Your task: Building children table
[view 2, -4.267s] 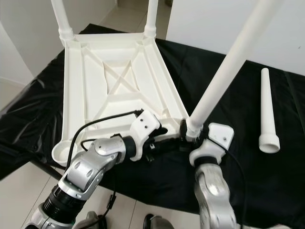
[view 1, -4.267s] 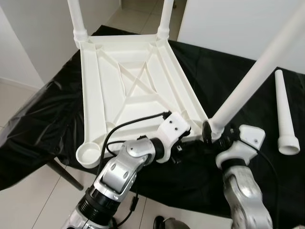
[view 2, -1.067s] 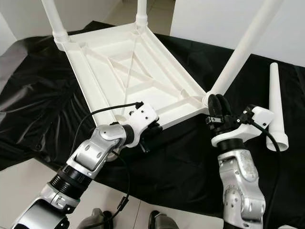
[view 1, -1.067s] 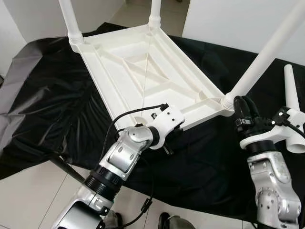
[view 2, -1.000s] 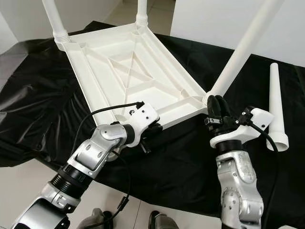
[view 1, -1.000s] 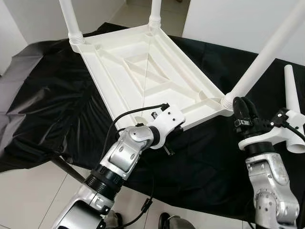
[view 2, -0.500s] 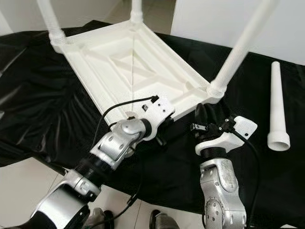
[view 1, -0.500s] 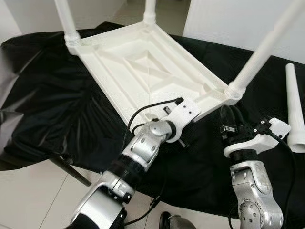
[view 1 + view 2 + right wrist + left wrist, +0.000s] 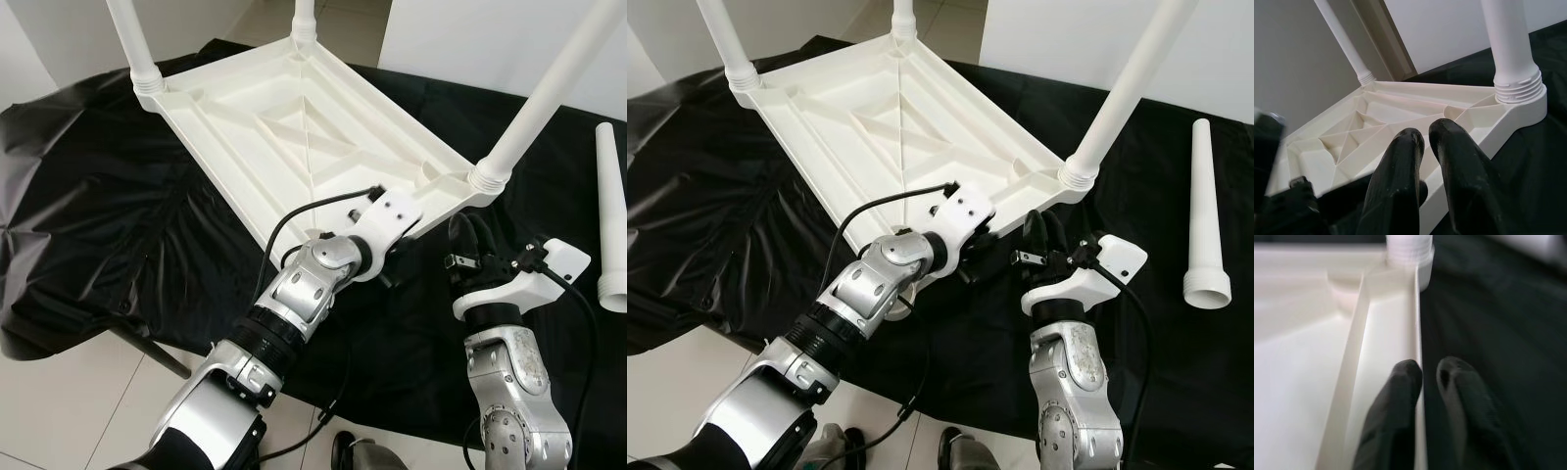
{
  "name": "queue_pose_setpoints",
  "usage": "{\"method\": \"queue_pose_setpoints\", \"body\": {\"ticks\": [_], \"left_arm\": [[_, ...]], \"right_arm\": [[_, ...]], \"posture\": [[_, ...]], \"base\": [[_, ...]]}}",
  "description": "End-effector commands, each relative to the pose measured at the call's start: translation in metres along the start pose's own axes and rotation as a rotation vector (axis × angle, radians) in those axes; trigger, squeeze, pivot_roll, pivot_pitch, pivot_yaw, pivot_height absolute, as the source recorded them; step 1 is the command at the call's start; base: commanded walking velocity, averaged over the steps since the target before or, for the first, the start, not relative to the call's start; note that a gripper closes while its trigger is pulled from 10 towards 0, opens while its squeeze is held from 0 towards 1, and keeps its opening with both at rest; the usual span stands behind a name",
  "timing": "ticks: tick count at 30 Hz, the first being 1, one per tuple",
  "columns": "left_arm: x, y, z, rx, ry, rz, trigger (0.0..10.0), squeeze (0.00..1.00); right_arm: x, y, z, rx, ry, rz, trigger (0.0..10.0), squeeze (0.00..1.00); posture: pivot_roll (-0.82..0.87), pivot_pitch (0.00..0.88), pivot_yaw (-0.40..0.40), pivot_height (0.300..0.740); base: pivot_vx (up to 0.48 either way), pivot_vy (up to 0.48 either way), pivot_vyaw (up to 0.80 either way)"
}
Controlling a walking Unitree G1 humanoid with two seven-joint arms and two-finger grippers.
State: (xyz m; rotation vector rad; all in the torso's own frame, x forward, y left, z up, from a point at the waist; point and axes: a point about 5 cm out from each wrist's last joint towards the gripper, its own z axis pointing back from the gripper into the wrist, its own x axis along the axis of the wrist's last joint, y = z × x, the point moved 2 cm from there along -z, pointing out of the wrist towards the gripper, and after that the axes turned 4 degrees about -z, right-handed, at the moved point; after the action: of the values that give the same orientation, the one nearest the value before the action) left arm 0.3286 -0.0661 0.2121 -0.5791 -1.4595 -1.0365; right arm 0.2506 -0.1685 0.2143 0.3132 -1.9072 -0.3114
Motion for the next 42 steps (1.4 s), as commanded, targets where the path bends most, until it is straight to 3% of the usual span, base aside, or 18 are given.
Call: {"method": "queue_pose_setpoints", "body": {"ticks": [1, 2, 5, 6, 13, 16, 19, 20, 23, 30, 35, 42], "left_arm": [[0.028, -0.034, -0.009, -0.206, -0.117, 0.052, 10.0, 1.0], [0.03, -0.032, -0.007, -0.208, -0.126, 0.052, 10.0, 0.0], [0.033, -0.026, -0.002, -0.208, -0.141, 0.056, 10.0, 0.0], [0.031, -0.01, 0.007, -0.171, -0.135, 0.04, 10.0, 0.0], [0.011, 0.027, 0.027, -0.035, -0.05, -0.032, 10.0, 0.0], [0.008, 0.032, 0.032, -0.013, -0.034, -0.038, 10.0, 0.0], [-0.006, 0.056, 0.053, 0.064, 0.033, -0.079, 10.0, 0.0], [-0.006, 0.056, 0.053, 0.064, 0.033, -0.079, 10.0, 0.0], [-0.014, 0.072, 0.071, 0.11, 0.081, -0.107, 10.0, 0.0], [-0.026, 0.079, 0.096, 0.078, 0.145, -0.163, 10.0, 0.0], [-0.04, 0.073, 0.114, 0.001, 0.207, -0.196, 10.0, 0.0], [-0.051, 0.062, 0.119, -0.047, 0.247, -0.201, 10.0, 0.0]], "right_arm": [[-0.001, -0.001, 0.001, -0.011, -0.003, 0.008, 10.0, 0.0], [-0.002, -0.001, 0.001, -0.012, -0.002, 0.009, 10.0, 0.0], [-0.004, -0.002, 0.002, -0.01, 0.005, 0.015, 10.0, 0.0], [-0.008, -0.005, 0.004, -0.024, 0.017, 0.026, 10.0, 0.0], [-0.015, -0.018, 0.011, -0.115, 0.041, 0.077, 10.0, 0.0], [-0.017, -0.021, 0.012, -0.137, 0.044, 0.086, 10.0, 0.0], [-0.021, -0.027, 0.012, -0.178, 0.056, 0.121, 10.0, 0.0], [-0.021, -0.027, 0.012, -0.178, 0.056, 0.121, 10.0, 0.0], [-0.023, -0.029, 0.009, -0.182, 0.059, 0.129, 10.0, 0.0], [-0.025, -0.031, 0.005, -0.168, 0.065, 0.148, 10.0, 0.0], [-0.023, -0.034, -0.001, -0.157, 0.064, 0.183, 10.0, 0.0], [-0.025, -0.039, -0.007, -0.171, 0.073, 0.203, 10.0, 0.0]], "posture": [[-0.01, 0.178, 0.013, 0.74], [-0.01, 0.178, 0.013, 0.74], [0.0, 0.177, 0.011, 0.74], [0.0, 0.176, 0.008, 0.74], [0.01, 0.173, 0.0, 0.74], [0.01, 0.173, -0.002, 0.74], [0.02, 0.169, -0.012, 0.74], [0.02, 0.169, -0.012, 0.74], [0.02, 0.169, -0.013, 0.74], [0.03, 0.165, -0.03, 0.74], [0.03, 0.162, -0.041, 0.74], [0.04, 0.158, -0.05, 0.74]], "base": [[0.0, 0.0, 0.0], [0.0, 0.0, 0.0], [0.0, 0.0, 0.0], [0.0, 0.0, 0.0], [0.0, 0.0, 0.0], [0.0, 0.0, 0.0], [0.0, 0.0, 0.0], [0.0, 0.0, 0.0], [0.0, 0.0, 0.0], [0.0, 0.0, 0.0], [0.0, 0.0, 0.0], [0.0, 0.0, 0.0]]}}
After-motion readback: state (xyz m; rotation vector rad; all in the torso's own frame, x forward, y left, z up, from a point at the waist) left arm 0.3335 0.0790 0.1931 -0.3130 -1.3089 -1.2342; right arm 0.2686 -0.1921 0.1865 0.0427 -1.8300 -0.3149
